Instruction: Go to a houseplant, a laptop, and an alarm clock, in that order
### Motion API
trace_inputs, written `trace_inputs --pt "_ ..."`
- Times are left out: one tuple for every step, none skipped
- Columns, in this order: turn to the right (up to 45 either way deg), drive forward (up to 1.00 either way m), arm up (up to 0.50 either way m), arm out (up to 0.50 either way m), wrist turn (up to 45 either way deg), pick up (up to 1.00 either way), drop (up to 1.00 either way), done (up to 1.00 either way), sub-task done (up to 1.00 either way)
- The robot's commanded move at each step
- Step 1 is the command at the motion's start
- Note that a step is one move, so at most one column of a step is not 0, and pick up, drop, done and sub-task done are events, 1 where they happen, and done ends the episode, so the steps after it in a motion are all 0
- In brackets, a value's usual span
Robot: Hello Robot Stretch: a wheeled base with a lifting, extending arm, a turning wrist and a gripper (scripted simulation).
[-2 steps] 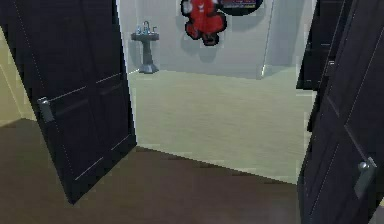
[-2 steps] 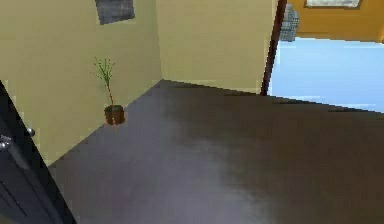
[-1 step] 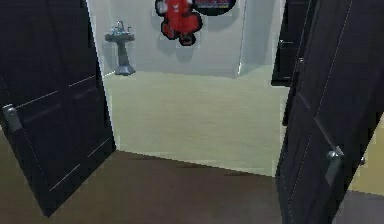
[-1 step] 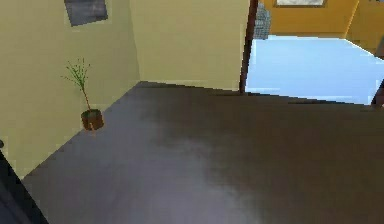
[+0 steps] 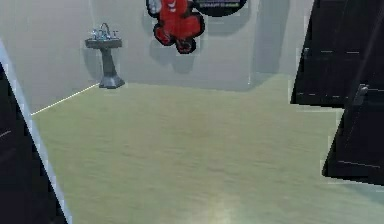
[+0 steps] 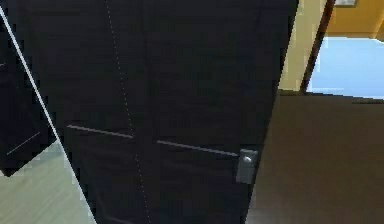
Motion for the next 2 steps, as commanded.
trace_inputs --pt "0.0 0.1 0.0 0.0 0.0 0.0 0.0 0.0 0.0" --pt "21.0 0.0 0.0 0.0 0.0 0.0 0.0 0.0 0.0"
